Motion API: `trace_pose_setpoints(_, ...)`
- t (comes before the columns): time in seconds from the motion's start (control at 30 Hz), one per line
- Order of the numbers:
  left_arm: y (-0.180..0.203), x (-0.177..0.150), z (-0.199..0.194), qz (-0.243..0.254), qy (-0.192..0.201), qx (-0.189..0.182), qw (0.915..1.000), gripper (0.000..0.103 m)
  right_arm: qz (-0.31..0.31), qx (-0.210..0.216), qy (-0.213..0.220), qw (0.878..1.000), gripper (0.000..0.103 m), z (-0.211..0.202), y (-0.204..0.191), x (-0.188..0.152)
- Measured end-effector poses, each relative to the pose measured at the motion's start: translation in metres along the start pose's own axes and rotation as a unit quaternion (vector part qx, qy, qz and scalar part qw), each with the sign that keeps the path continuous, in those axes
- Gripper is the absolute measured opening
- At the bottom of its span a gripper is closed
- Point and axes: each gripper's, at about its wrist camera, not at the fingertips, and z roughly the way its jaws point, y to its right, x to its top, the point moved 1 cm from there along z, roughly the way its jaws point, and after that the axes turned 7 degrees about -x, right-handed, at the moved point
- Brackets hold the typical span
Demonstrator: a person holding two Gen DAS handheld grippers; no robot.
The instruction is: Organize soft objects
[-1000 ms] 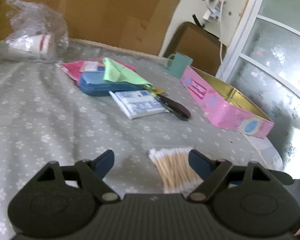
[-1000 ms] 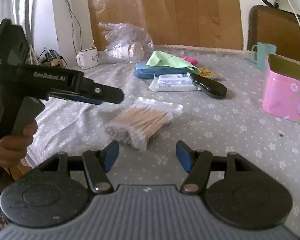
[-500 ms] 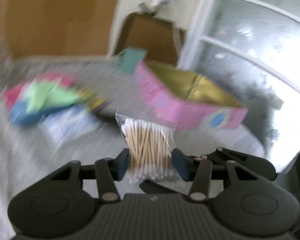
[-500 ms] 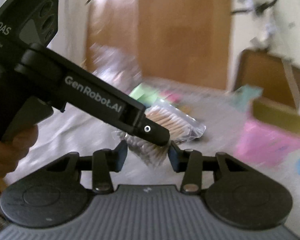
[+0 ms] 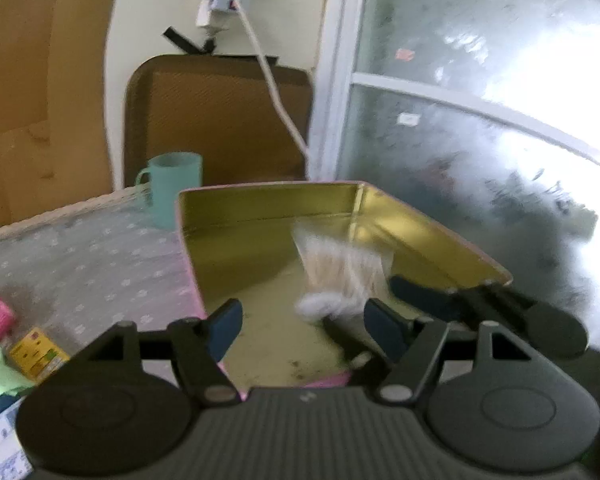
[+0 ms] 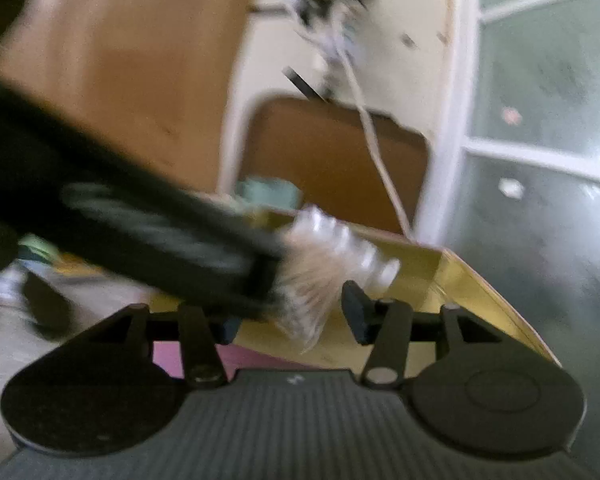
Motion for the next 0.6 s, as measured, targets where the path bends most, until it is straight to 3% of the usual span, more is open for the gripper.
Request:
trace_pose_setpoints(0.07, -0.004, -0.009, -0.016, 0.0, 0.011, -0.007, 0.9999, 0.07, -0.001, -0.036, -0.029, 0.999, 0.055, 0.009, 0.004, -0.008)
trace_pose_setpoints(0.1, -0.007, -0.013, -0.025, 0.001, 0.017, -0.008, 0.9998, 0.07, 0.016, -0.03, -0.032, 0.999, 0.055, 0.01, 0.009, -0.01)
trace_pose_setpoints(0.23, -0.035, -0.041, -0.085, -0.032, 0.055, -0.02, 0.9978, 0.071, 0.045, -0.031, -0.006, 0.998, 0.055, -0.01, 0.015, -0.015)
trace_pose_setpoints(0.3, -0.055, -0.06, -0.115, -0.049, 0.067, 0.008, 0.9966, 0.071, 0.07, -0.016, 0.013, 0.997, 0.055, -0.02, 0.014, -0.013)
trace_pose_setpoints(0.37, -0.079, -0.081, -0.138, -0.07, 0.068, 0.047, 0.9941, 0.071, 0.088, 0.02, 0.033, 0.995, 0.055, -0.037, 0.003, -0.009)
trace_pose_setpoints(0.43, -0.102, -0.101, -0.154, -0.093, 0.058, 0.086, 0.9903, 0.071, 0.077, 0.084, 0.035, 0.993, 0.055, -0.041, -0.019, 0.0)
trace_pose_setpoints(0.53, -0.128, -0.128, -0.169, -0.121, 0.035, 0.135, 0.9828, 0.071, 0.025, 0.185, -0.003, 0.982, 0.058, -0.033, -0.063, 0.005)
trace_pose_setpoints(0.6, -0.138, -0.139, -0.174, -0.133, 0.027, 0.156, 0.9784, 0.071, -0.016, 0.223, -0.034, 0.974, 0.065, -0.016, -0.091, 0.006)
